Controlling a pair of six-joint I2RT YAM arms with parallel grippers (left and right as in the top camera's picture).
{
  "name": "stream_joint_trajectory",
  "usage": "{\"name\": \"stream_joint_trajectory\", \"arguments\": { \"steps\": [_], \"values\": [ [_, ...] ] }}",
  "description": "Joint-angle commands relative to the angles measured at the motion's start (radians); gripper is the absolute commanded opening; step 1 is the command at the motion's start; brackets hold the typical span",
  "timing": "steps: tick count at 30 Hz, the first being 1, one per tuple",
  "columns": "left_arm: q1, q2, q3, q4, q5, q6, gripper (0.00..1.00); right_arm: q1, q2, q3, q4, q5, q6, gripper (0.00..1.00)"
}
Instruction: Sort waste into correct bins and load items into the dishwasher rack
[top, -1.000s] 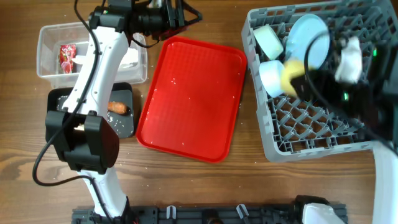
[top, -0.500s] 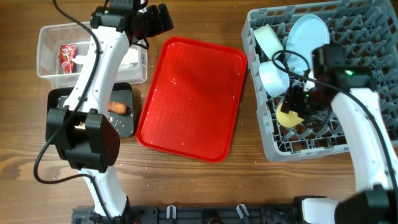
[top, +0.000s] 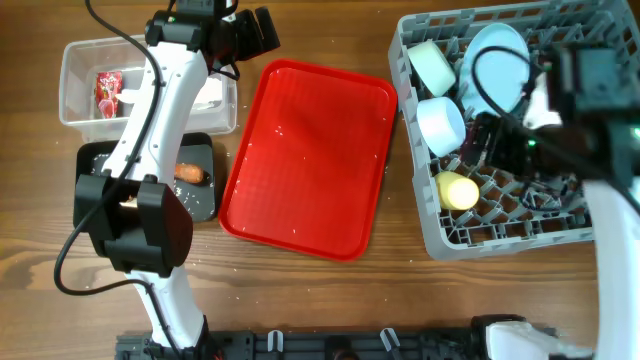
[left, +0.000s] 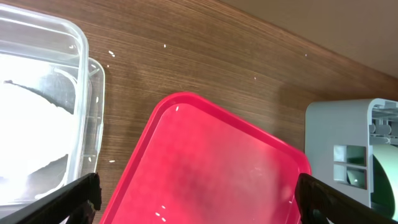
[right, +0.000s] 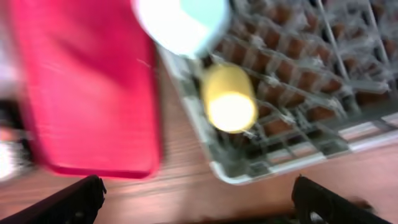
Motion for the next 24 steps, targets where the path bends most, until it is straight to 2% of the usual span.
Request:
{"name": "stream_joint_trajectory", "arguments": {
  "steps": [1,3,5,7,8,10,12,15,19,24],
  "values": [
    [0.000,0.011,-0.005,0.002,-0.013,0.008,1.00,0.003,-0.070,0.016,0.027,-0.077,0.030,0.99],
    [0.000,0.011,-0.005,0.002,-0.013,0.008,1.00,0.003,-0.096,0.016,0.014,-0.059,0.000,1.00],
    [0.000,0.011,-0.005,0.002,-0.013,0.008,1.00,0.003,-0.132,0.015,0.073,0.008,-0.001,1.00],
    [0.000,0.011,-0.005,0.002,-0.013,0.008,1.00,0.003,-0.234,-0.071,0.351,0.086,-0.172,1.00],
    [0.000,0.011,-0.005,0.002,-0.013,0.008,1.00,0.003,-0.301,-0.162,0.481,0.086,-0.235,1.00],
    [0.000,0.011,-0.005,0.002,-0.013,0.008,1.00,0.002,-0.510,-0.483,0.800,0.086,-0.288,1.00],
    [0.000,0.011,-0.005,0.002,-0.013,0.008,1.00,-0.011,-0.710,-0.807,1.067,0.051,-0.288,1.00],
    [0.000,0.011,-0.005,0.002,-0.013,0.008,1.00,-0.021,-0.929,-1.217,1.372,0.031,-0.286,1.00],
    [0.000,0.011,-0.005,0.002,-0.013,0.008,1.00,-0.021,-1.153,-1.573,1.575,-0.017,-0.288,1.00],
    [0.000,0.011,-0.005,0.002,-0.013,0.008,1.00,-0.021,-1.277,-1.703,1.577,-0.016,-0.285,1.00]
  ]
}}
